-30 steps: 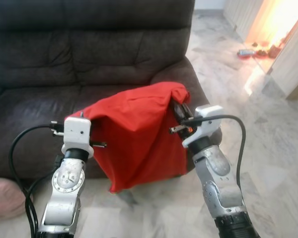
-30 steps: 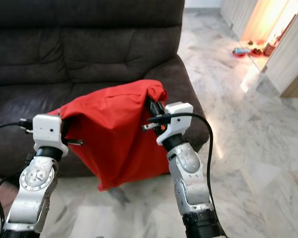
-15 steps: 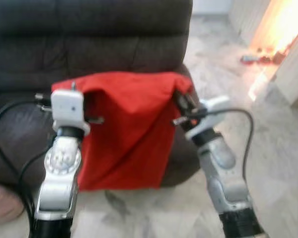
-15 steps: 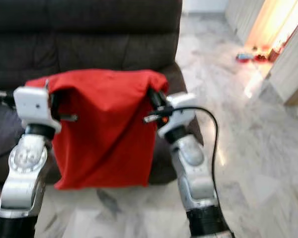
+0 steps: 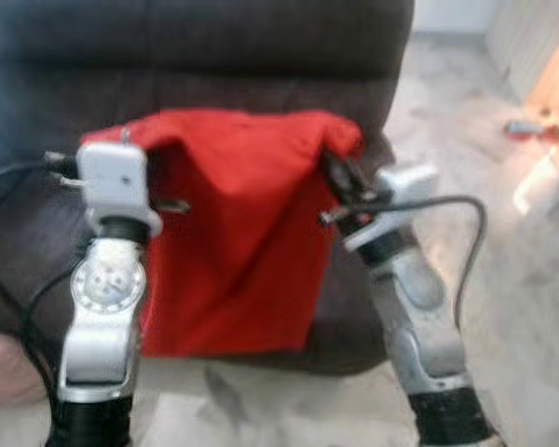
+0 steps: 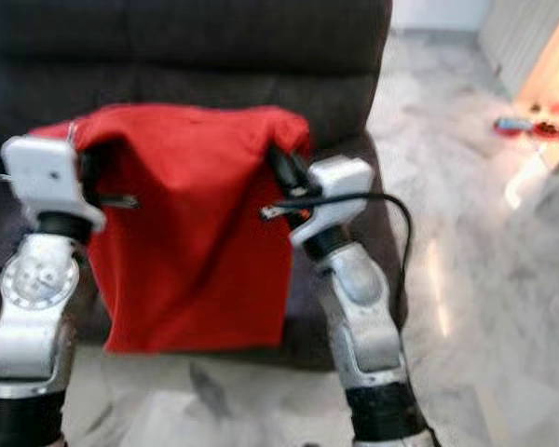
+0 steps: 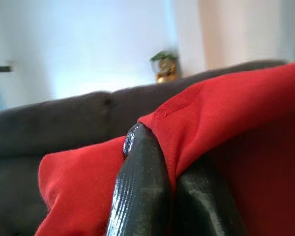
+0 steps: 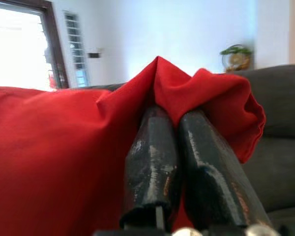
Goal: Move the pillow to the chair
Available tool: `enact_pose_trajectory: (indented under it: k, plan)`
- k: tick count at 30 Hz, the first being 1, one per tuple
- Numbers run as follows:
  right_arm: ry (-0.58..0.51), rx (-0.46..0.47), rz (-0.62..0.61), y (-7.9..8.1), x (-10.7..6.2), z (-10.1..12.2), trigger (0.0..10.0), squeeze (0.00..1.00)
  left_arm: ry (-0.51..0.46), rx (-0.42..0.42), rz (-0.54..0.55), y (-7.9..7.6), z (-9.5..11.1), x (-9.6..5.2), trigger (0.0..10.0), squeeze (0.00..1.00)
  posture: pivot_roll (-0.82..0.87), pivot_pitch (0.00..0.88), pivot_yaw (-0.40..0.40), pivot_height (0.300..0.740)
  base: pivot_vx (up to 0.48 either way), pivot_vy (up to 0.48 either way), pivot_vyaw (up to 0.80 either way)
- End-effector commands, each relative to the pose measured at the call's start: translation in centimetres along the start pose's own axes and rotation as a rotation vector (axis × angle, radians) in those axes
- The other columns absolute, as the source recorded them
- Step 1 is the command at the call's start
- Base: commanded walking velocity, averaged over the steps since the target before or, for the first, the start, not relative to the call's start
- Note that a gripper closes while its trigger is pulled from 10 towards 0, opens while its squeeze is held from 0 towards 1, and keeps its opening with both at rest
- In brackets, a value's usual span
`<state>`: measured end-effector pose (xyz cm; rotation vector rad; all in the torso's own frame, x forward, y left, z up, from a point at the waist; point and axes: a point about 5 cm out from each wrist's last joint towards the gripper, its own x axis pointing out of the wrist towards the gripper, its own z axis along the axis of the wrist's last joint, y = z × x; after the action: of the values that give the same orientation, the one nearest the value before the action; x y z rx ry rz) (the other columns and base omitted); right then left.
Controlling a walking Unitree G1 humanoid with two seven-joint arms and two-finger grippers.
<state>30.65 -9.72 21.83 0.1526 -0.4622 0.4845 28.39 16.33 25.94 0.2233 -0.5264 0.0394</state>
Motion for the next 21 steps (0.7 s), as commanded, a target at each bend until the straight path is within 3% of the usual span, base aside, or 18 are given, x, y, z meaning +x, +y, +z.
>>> enact_pose_trajectory:
  k: [1, 21]
  plan:
    - [-0.065, 0.008, 0.049, 1.3, 0.9, 1.4, 10.0, 0.00, -0.118, 0.007, 0.012, 0.5, 2.6, 0.3, 10.0, 0.00, 0.07, 0.110, -0.018, 0.740, 0.319, 0.000, 0.00]
    - [-0.137, 0.009, 0.037, 1.1, 1.9, 3.5, 10.0, 0.00, -0.185, 0.028, 0.011, 1.1, 4.8, 1.3, 10.0, 0.00, 0.08, 0.087, -0.018, 0.740, 0.324, 0.000, 0.00]
